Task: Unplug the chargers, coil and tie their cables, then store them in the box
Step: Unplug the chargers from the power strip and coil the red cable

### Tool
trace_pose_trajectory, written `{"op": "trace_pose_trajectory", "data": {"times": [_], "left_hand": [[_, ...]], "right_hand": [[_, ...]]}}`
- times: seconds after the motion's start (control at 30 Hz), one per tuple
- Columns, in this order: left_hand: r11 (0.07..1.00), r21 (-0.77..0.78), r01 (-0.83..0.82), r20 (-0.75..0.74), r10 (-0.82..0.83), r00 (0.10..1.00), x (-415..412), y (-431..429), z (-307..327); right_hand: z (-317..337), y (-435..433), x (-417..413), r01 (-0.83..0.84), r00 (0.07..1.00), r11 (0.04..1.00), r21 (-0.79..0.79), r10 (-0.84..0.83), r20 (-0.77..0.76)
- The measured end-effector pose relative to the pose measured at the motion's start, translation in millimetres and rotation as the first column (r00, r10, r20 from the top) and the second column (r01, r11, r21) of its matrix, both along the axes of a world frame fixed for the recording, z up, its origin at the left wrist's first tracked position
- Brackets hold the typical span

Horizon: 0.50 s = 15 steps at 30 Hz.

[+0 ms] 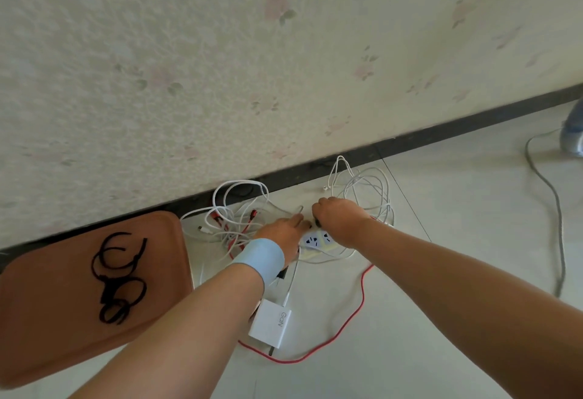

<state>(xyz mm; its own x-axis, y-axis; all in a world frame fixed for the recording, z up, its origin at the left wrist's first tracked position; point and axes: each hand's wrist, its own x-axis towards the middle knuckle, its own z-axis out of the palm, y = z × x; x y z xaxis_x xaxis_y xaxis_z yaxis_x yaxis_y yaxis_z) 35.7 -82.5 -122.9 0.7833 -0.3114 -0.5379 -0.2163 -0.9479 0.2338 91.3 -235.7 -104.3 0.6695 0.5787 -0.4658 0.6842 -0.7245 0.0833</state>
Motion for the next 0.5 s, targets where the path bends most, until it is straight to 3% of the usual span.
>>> {"op": "trace_pose_trajectory", "data": {"times": [0.13,0.27,0.4,0.47,0.5], "left_hand": [[0.997,0.065,0.041,-0.042,-0.039,0.998,2.0,-1.6,-0.8],[0.998,0.059,0.023,-0.036,-0.021,0.999,-3.6,1.3,0.0],[0.995,0.085,0.058,0.129,-0.068,0.989,-10.2,6.9,4.7],[0.997,0.070,0.037,0.264,-0.054,0.963,-13.9,11.3,13.5],[0.999,0.034,0.009,0.318,-0.019,0.948,-16.9,14.3,18.5]], "right_hand": [[8.4,-1.4,6.8,0.076,0.993,0.997,0.032,-0.073,-0.088],[34.3,-12.0,19.9,0.286,0.954,0.929,0.237,-0.251,-0.167],[47.5,-9.7,7.1,0.316,0.933,0.880,0.355,-0.220,-0.285],[40.7,-2.9,-6.6,0.484,0.850,0.774,0.408,-0.305,-0.430],[38.3,1.4,-12.2,0.619,0.759,0.671,0.409,-0.376,-0.531]]}}
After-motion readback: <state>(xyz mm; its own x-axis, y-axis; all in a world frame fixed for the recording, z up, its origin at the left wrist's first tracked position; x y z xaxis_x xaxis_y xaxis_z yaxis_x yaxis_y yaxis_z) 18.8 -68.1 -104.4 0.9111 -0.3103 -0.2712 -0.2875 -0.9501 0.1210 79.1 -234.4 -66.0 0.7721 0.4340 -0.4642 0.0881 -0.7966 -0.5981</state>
